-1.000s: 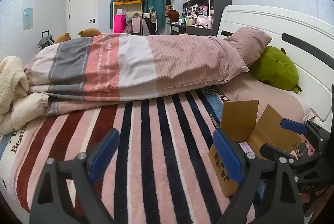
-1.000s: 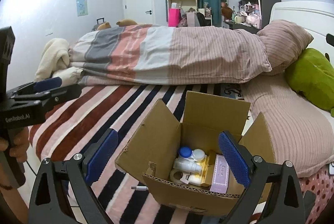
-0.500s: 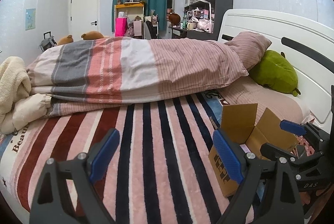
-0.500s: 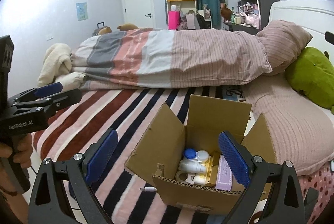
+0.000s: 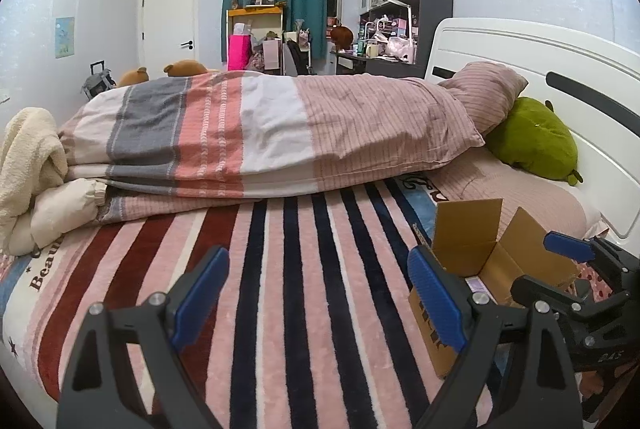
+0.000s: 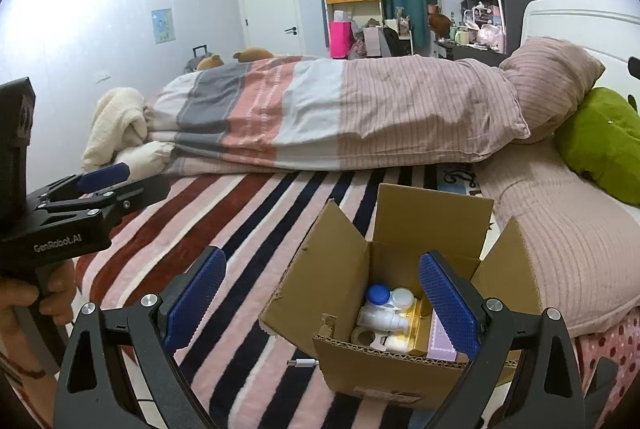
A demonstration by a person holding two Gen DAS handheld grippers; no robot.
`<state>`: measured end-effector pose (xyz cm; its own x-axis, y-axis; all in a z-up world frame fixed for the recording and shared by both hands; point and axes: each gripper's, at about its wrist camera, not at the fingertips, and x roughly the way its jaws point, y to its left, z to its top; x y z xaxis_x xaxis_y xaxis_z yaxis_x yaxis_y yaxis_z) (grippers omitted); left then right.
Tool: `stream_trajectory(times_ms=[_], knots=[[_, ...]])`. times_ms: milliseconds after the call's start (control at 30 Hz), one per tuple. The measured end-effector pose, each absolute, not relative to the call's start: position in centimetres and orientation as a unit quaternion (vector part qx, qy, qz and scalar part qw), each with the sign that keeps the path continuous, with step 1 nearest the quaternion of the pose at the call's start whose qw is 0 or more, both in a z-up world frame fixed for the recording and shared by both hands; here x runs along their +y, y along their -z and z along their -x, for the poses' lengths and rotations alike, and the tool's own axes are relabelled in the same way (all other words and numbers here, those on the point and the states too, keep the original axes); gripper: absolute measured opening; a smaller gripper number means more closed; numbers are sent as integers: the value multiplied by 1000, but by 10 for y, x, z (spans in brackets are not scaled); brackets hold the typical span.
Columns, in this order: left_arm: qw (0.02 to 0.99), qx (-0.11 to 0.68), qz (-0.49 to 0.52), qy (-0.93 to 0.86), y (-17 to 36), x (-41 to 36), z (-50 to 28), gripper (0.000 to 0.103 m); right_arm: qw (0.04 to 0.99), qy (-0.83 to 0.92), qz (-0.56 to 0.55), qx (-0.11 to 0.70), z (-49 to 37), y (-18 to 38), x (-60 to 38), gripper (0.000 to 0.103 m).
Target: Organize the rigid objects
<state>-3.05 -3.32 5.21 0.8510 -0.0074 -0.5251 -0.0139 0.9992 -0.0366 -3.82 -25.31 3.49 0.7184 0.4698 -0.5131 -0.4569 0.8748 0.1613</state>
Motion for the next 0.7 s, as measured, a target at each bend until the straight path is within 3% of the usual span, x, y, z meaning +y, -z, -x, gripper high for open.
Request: stream_trajectory(times_ms=[700], knots=[[961,277,22,-3,-48,-32,30,89,924,-257,-13,283,42,-37,-252,97]])
